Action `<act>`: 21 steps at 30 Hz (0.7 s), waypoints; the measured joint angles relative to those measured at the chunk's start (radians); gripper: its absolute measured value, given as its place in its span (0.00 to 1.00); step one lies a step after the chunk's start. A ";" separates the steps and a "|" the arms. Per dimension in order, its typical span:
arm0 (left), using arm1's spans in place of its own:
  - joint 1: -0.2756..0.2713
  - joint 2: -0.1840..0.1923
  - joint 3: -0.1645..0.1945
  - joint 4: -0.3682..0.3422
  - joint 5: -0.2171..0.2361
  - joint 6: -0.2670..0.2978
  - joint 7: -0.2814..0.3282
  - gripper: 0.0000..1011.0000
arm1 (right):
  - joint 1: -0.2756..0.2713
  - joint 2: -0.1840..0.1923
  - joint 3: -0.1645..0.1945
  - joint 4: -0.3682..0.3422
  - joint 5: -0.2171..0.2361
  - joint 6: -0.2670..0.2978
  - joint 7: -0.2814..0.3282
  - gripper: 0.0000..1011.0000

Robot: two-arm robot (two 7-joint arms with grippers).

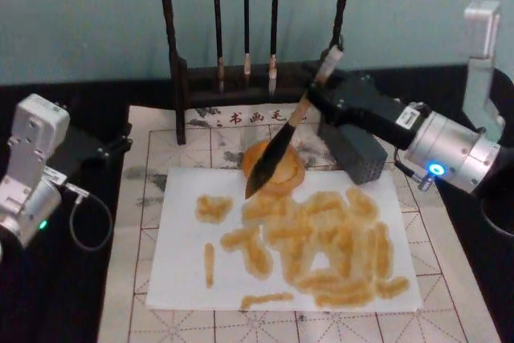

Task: Pick up the brush from the inkstone, write on the paper, then place the brush back to its original position.

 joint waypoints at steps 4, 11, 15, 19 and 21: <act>0.000 0.000 0.000 0.000 0.000 0.000 0.000 0.99 | 0.017 0.000 -0.029 0.006 -0.024 -0.004 0.022 0.18; 0.000 0.000 0.000 0.000 0.000 0.000 0.000 0.99 | 0.026 -0.002 -0.062 0.001 -0.044 -0.012 0.050 0.18; 0.000 0.000 0.000 0.000 0.000 0.000 0.000 0.99 | 0.015 0.005 -0.070 -0.013 -0.042 -0.016 0.066 0.18; 0.000 0.000 0.000 0.000 0.000 0.000 0.000 0.99 | 0.004 0.014 -0.075 -0.028 -0.035 -0.021 0.079 0.18; 0.000 0.000 0.000 0.000 0.000 0.000 0.000 0.99 | 0.000 0.019 -0.079 -0.037 -0.031 -0.023 0.089 0.18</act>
